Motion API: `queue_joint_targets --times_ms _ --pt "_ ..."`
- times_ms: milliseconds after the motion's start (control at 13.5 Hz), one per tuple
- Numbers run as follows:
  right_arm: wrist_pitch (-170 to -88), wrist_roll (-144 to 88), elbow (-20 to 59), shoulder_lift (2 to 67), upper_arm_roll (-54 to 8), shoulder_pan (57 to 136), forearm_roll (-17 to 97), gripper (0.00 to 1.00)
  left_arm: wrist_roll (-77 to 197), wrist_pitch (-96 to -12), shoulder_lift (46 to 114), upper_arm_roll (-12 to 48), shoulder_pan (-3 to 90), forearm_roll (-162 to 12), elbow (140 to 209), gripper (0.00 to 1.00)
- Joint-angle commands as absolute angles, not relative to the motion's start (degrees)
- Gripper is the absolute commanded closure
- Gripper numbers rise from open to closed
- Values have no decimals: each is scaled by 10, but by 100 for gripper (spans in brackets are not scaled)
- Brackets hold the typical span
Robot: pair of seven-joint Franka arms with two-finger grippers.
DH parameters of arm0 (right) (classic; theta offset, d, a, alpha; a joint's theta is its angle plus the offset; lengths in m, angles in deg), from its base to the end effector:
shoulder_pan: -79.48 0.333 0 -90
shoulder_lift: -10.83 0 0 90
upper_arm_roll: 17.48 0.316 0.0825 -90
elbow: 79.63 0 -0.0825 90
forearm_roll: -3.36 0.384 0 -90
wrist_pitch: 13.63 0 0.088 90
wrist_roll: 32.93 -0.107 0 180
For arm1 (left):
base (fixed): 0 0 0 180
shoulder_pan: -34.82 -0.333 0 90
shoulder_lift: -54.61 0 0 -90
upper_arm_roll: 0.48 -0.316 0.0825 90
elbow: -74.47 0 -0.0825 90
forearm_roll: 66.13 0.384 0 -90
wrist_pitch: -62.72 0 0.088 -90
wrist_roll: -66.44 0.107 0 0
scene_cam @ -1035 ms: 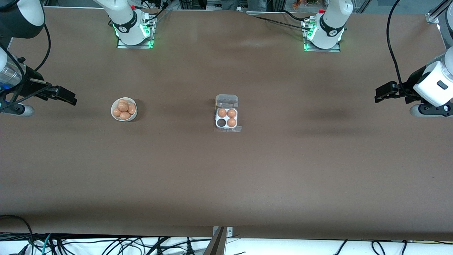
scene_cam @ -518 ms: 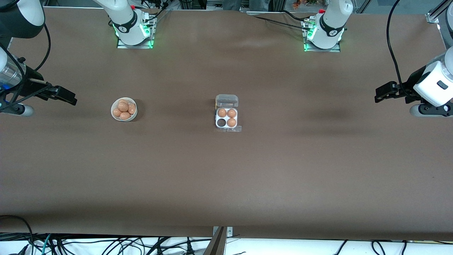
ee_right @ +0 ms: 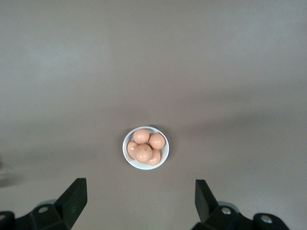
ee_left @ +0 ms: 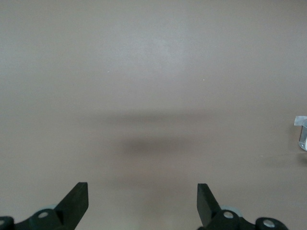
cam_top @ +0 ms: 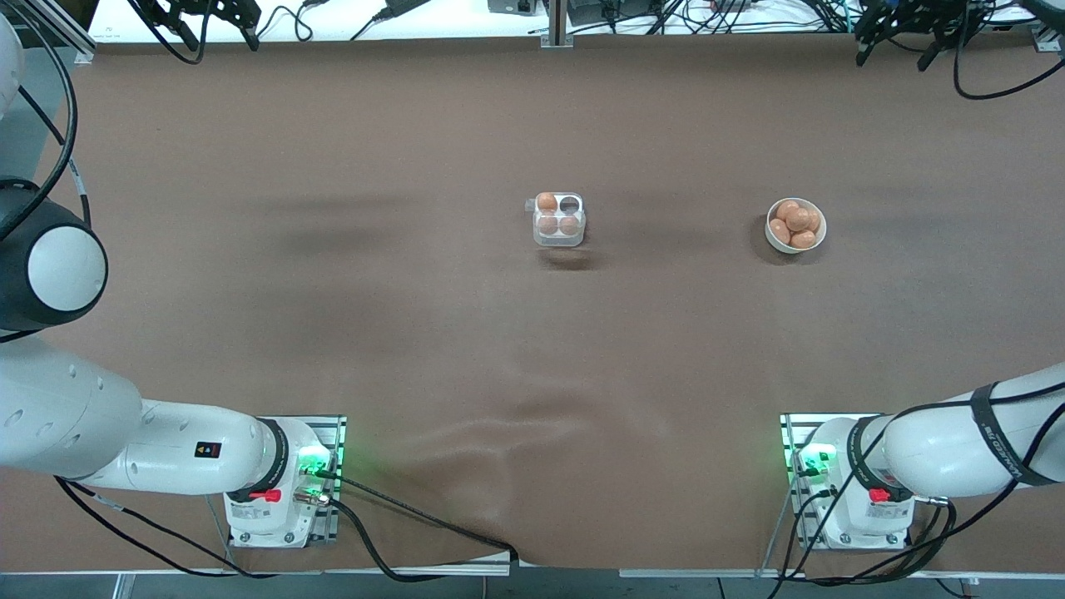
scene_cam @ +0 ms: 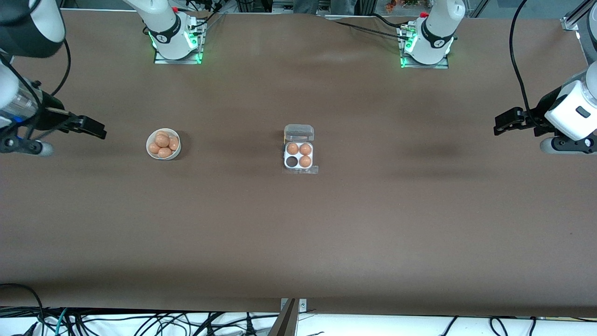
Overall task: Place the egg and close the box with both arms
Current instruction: 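Move the right gripper over the white bowl of eggs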
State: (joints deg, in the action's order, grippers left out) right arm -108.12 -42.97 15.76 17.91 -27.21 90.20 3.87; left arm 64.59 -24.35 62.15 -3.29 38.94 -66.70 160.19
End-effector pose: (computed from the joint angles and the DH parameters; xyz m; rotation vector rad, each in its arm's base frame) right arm 0.5854 0.0156 0.5169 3.0993 -0.2476 -0.2113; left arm 0.5870 -0.0164 0.5802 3.1365 0.0147 -0.1694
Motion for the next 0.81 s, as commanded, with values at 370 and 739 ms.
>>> queue_joint_targets --times_ms 370,739 --pt "-1253 -387 373 135 -243 902 43 0 642 -239 629 -34 392 -675 1587 0" --pt "-1421 -343 533 113 -241 903 41 0 642 -240 631 -34 392 -676 1587 0"
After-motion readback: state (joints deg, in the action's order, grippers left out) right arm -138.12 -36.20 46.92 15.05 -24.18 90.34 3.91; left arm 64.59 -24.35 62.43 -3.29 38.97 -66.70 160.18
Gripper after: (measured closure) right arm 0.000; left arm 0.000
